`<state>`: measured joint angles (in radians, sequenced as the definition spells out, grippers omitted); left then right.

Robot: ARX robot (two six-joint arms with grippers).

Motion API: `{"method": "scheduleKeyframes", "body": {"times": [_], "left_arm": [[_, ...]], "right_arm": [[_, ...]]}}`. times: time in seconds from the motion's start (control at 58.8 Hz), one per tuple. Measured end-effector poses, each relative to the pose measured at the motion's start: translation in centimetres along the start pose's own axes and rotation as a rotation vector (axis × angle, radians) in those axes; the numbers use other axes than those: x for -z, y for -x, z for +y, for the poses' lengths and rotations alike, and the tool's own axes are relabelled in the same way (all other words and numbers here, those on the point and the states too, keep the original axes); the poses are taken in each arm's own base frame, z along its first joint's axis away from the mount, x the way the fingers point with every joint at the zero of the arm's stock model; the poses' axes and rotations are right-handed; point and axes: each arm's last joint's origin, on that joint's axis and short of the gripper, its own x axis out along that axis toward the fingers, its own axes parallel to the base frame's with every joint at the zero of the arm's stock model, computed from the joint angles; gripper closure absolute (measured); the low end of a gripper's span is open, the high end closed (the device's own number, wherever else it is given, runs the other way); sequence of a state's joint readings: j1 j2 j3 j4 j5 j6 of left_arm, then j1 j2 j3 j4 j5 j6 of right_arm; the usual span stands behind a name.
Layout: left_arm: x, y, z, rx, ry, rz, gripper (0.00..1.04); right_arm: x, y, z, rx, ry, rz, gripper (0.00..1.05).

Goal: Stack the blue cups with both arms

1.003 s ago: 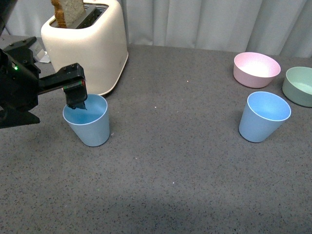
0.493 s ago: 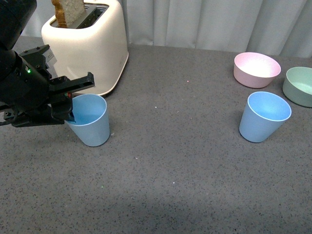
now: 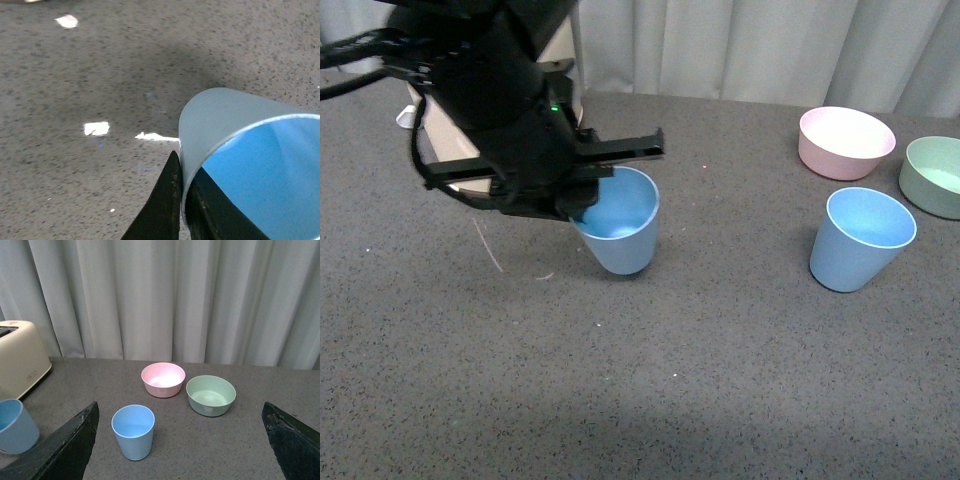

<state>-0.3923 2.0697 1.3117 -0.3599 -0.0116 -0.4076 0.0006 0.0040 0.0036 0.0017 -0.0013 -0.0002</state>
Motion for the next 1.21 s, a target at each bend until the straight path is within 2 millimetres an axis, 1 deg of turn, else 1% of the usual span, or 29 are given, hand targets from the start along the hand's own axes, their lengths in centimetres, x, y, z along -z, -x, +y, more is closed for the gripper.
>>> {"method": "scheduleKeyframes", "body": {"times": [0.085,0.187,0.289,0.374,0.527,0.561,0.612,0.663,0.697,0.731,0.782,0.85,0.935,0.969,1.003,1.037,1.071,1.088,1.122,1.156,1.19,1.207], "left_arm": [[-0.3,-1.2,-1.9,-0.004,-0.016,0.021,1.01],[-0.6,-1.9,-3.1,-0.004,-0.027,0.036,1.01],[-1.1,-2.1,-4.2,0.001,-0.031,0.038,1.01],[-1.3,-2.2,-4.5,-0.005,-0.032,0.042,1.01],[-1.4,-2.2,-4.6,-0.004,-0.017,0.05,1.01],[-1.4,-2.2,-4.7,-0.002,-0.013,0.051,1.0],[-1.3,-2.2,-4.7,0.002,-0.011,0.053,0.93],[-1.4,-2.2,-4.7,0.009,-0.001,0.053,0.83],[-1.5,-1.9,-4.8,0.027,0.012,0.048,0.73],[-1.6,-1.6,-4.8,0.031,0.015,0.039,0.66],[-1.8,-0.8,-4.8,0.044,0.018,0.004,0.55],[-2.3,1.0,-4.7,0.059,0.028,-0.058,0.4],[-2.6,2.5,-4.5,0.062,0.034,-0.106,0.27],[-2.8,3.2,-4.5,0.066,0.036,-0.125,0.19],[-2.9,3.4,-4.4,0.065,0.038,-0.132,0.14],[-2.6,3.0,-4.3,0.044,0.011,-0.167,0.14],[-2.6,2.7,-3.9,-0.008,-0.018,-0.333,0.19],[-2.5,2.5,-3.7,-0.03,-0.041,-0.379,0.21],[-1.3,1.9,-2.5,-0.091,-0.077,-0.519,0.28],[-0.6,1.7,-1.7,-0.127,-0.105,-0.575,0.31],[0.6,1.4,-0.5,-0.141,-0.131,-0.648,0.37],[1.5,1.5,0.5,-0.141,-0.143,-0.709,0.41]], "right_arm": [[0.0,0.0,0.0,0.0,0.0,0.0,0.1],[0.0,0.0,0.0,0.0,0.0,0.0,0.1],[0.0,0.0,0.0,0.0,0.0,0.0,0.1],[0.0,0.0,0.0,0.0,0.0,0.0,0.1],[0.0,0.0,0.0,0.0,0.0,0.0,0.1],[0.0,0.0,0.0,0.0,0.0,0.0,0.1],[0.0,0.0,0.0,0.0,0.0,0.0,0.1],[0.0,0.0,0.0,0.0,0.0,0.0,0.1],[0.0,0.0,0.0,0.0,0.0,0.0,0.1],[0.0,0.0,0.0,0.0,0.0,0.0,0.1],[0.0,0.0,0.0,0.0,0.0,0.0,0.1],[0.0,0.0,0.0,0.0,0.0,0.0,0.1],[0.0,0.0,0.0,0.0,0.0,0.0,0.1],[0.0,0.0,0.0,0.0,0.0,0.0,0.1],[0.0,0.0,0.0,0.0,0.0,0.0,0.1],[0.0,0.0,0.0,-0.001,0.0,0.0,0.1],[0.0,0.0,0.0,0.0,0.0,0.0,0.1],[0.0,0.0,0.0,-0.001,0.0,0.0,0.1],[0.0,0.0,0.0,-0.001,0.0,0.0,0.1],[0.0,0.0,0.0,-0.001,0.0,0.0,0.1],[0.0,0.0,0.0,0.0,0.0,0.0,0.1],[0.0,0.0,0.0,0.0,0.0,0.0,0.1]]}}
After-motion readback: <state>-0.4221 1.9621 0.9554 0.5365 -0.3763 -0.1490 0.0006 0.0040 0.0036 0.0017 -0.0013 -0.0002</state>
